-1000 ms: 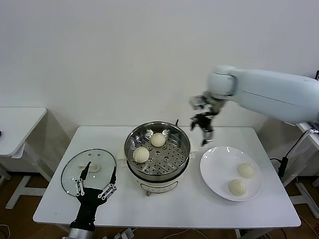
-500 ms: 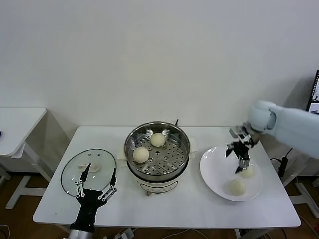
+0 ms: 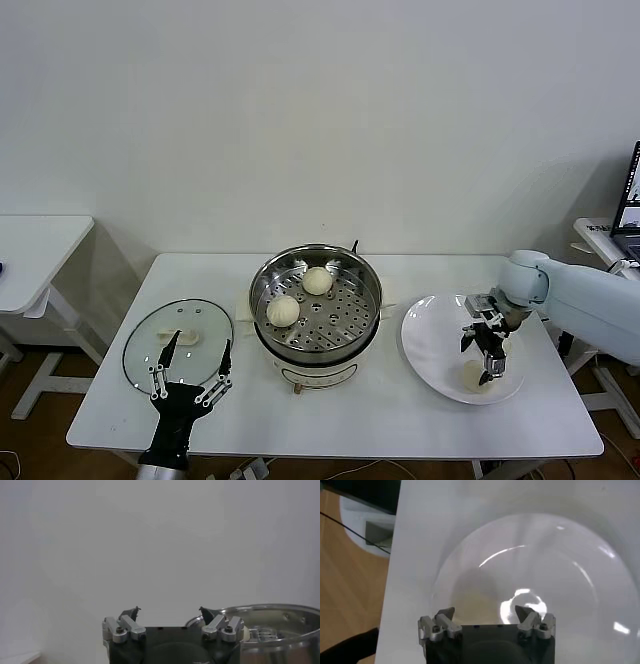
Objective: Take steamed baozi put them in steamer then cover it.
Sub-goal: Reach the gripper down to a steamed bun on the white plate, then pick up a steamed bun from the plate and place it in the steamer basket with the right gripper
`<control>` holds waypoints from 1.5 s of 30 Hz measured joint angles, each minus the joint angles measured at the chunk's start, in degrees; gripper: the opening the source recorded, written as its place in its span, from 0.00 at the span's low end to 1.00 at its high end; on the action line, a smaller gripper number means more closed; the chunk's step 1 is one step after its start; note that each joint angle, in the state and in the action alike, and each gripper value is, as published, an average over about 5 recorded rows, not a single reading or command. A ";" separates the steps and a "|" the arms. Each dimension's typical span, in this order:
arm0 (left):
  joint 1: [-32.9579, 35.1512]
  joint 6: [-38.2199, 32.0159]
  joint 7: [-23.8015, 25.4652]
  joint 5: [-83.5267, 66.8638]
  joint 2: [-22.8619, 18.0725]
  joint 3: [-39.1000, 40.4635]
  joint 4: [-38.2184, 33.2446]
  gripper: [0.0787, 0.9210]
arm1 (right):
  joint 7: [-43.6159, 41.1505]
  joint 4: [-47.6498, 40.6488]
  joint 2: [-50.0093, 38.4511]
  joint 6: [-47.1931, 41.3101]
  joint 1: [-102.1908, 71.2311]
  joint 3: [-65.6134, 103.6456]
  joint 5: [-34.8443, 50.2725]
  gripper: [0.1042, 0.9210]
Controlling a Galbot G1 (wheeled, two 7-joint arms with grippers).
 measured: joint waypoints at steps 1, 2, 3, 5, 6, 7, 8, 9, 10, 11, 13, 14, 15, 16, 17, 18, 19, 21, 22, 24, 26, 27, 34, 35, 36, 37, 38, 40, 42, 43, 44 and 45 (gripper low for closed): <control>0.06 -0.04 0.00 0.02 -0.05 -0.01 -0.02 0.88 | 0.06 -0.19 -0.03 0.05 -0.41 0.27 -0.21 0.88; 0.11 -0.09 0.00 0.04 -0.09 -0.02 -0.04 0.88 | 0.13 -0.35 -0.06 0.09 -0.77 0.53 -0.39 0.88; 0.13 -0.12 -0.01 0.06 -0.11 -0.04 -0.04 0.88 | 0.19 -0.49 -0.11 0.13 -1.09 0.77 -0.56 0.88; 0.16 -0.17 -0.02 0.11 -0.14 -0.10 -0.04 0.88 | 0.30 -0.64 -0.22 0.17 -1.63 1.18 -0.86 0.88; 0.16 -0.18 -0.02 0.12 -0.14 -0.13 -0.04 0.88 | 0.34 -0.67 -0.30 0.18 -1.86 1.35 -1.00 0.87; 0.16 -0.18 -0.03 0.14 -0.14 -0.16 -0.04 0.88 | 0.36 -0.69 -0.38 0.18 -2.09 1.49 -1.14 0.86; 0.17 -0.19 -0.05 0.14 -0.14 -0.19 -0.04 0.88 | 0.39 -0.68 -0.47 0.18 -2.30 1.63 -1.24 0.84; 0.18 -0.19 -0.06 0.14 -0.15 -0.22 -0.04 0.88 | 0.41 -0.67 -0.56 0.18 -2.50 1.76 -1.33 0.83; 0.19 -0.20 -0.07 0.15 -0.15 -0.24 -0.04 0.88 | 0.43 -0.64 -0.66 0.17 -2.67 1.89 -1.41 0.81; 0.19 -0.21 -0.08 0.15 -0.16 -0.25 -0.04 0.88 | 0.46 -0.60 -0.75 0.17 -2.81 2.02 -1.46 0.78; 0.20 -0.24 -0.09 0.15 -0.18 -0.25 -0.04 0.88 | 0.51 -0.46 -0.91 0.17 -2.99 2.22 -1.54 0.75; 0.19 -0.25 -0.09 0.15 -0.18 -0.24 -0.04 0.88 | 0.55 -0.39 -0.97 0.17 -3.04 2.31 -1.57 0.74; 0.18 -0.26 -0.10 0.15 -0.19 -0.22 -0.04 0.88 | 0.61 -0.34 -1.01 0.17 -3.07 2.39 -1.58 0.73; 0.16 -0.26 -0.10 0.15 -0.20 -0.20 -0.04 0.88 | 0.70 -0.31 -1.03 0.17 -3.08 2.47 -1.59 0.71; 0.14 -0.27 -0.10 0.15 -0.20 -0.18 -0.04 0.88 | 0.80 -0.28 -1.03 0.18 -3.09 2.55 -1.58 0.70; 0.11 -0.27 -0.11 0.15 -0.20 -0.16 -0.03 0.88 | 0.88 -0.23 -1.03 0.20 -3.09 2.62 -1.56 0.69; 0.08 -0.28 -0.12 0.15 -0.20 -0.14 -0.02 0.88 | 0.94 -0.17 -1.03 0.23 -3.05 2.67 -1.53 0.68; 0.04 -0.28 -0.14 0.15 -0.18 -0.14 -0.01 0.88 | 0.96 0.04 -1.03 0.35 -2.75 2.65 -1.48 0.67; 0.02 -0.29 -0.16 0.14 -0.15 -0.15 -0.02 0.88 | 0.91 0.19 -1.02 0.46 -2.43 2.61 -1.48 0.66; -0.01 -0.29 -0.18 0.10 -0.03 -0.18 -0.08 0.88 | 0.68 0.59 -0.94 0.84 -1.40 2.52 -1.56 0.66; -0.08 -0.29 -0.19 0.04 0.13 -0.20 -0.16 0.88 | 0.28 1.13 -0.71 1.50 0.16 2.45 -1.64 0.66; -0.13 -0.28 -0.19 0.01 0.20 -0.21 -0.19 0.88 | 0.02 1.43 -0.54 1.95 1.14 2.37 -1.66 0.66; -0.35 -0.24 -0.20 -0.14 0.50 -0.12 -0.46 0.88 | -1.65 3.77 2.33 8.11 11.36 0.03 -0.98 0.67; -0.35 -0.24 -0.21 -0.17 0.53 -0.12 -0.51 0.88 | -1.77 4.10 3.03 9.41 13.05 -0.32 -0.81 0.67; -0.34 -0.24 -0.21 -0.19 0.55 -0.12 -0.55 0.88 | -1.87 4.44 3.78 10.80 14.70 -0.60 -0.67 0.67; -0.33 -0.24 -0.21 -0.21 0.58 -0.11 -0.58 0.88 | -1.93 4.79 4.59 12.26 16.27 -0.83 -0.56 0.67; -0.32 -0.23 -0.21 -0.22 0.59 -0.10 -0.62 0.88 | -1.94 5.16 5.45 13.73 17.76 -1.04 -0.46 0.67; -0.28 -0.23 -0.21 -0.22 0.62 -0.02 -0.66 0.88 | -1.83 5.91 7.24 16.62 20.44 -1.41 -0.33 0.67; -0.22 -0.22 -0.21 -0.22 0.62 0.06 -0.71 0.88 | -1.60 6.72 9.14 19.37 22.73 -1.71 -0.30 0.67; -0.17 -0.22 -0.21 -0.22 0.62 0.09 -0.76 0.88 | -1.46 7.13 10.08 20.65 23.70 -1.83 -0.34 0.67; -0.10 -0.22 -0.21 -0.22 0.63 0.10 -0.81 0.88 | -1.29 7.56 11.06 21.93 24.57 -1.97 -0.43 0.67; -0.01 -0.22 -0.21 -0.22 0.66 0.09 -0.88 0.88 | -1.12 7.99 12.03 23.18 25.33 -2.14 -0.57 0.67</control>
